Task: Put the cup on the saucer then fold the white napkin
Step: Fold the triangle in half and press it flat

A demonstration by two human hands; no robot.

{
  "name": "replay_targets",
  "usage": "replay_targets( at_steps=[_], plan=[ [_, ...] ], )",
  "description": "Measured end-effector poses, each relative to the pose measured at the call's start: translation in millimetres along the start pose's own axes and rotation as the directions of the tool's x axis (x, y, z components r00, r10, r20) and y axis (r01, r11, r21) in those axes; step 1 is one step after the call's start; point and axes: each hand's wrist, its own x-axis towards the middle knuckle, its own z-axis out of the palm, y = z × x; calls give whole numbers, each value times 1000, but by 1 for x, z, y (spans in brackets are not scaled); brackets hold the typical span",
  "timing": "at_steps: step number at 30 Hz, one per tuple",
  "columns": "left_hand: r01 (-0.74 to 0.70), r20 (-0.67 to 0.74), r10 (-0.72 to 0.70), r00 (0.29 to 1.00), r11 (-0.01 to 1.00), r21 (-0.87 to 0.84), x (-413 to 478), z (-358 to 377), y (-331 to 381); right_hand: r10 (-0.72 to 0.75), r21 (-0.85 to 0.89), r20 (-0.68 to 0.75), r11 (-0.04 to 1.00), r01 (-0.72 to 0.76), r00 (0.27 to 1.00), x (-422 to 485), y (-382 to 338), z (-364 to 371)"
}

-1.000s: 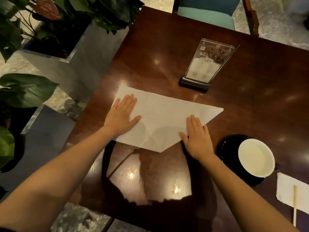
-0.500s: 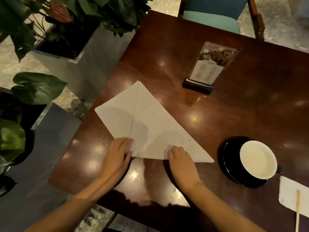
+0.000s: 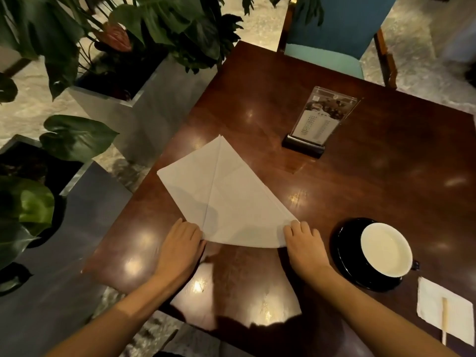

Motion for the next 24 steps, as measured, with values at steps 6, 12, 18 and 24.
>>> replay_targets(
  at_steps=[6, 12, 18, 24],
  plan=[
    [-7, 29, 4, 1000, 995, 103, 3, 1, 8, -36, -108, 170, 993, 55, 985, 10, -4, -8],
    [-44, 71, 36, 997, 992, 120, 5, 1, -4, -74, 16, 254, 997, 72, 964, 24, 12, -44],
    [16, 52, -15, 999, 1000, -14, -10, -8, -34, -146, 422, 290, 907, 11, 946, 85, 35, -114],
    [383, -13, -396, 918, 895, -230, -15, -3, -17, -131, 742, 267, 660, -117, 955, 163, 16, -142]
  ],
)
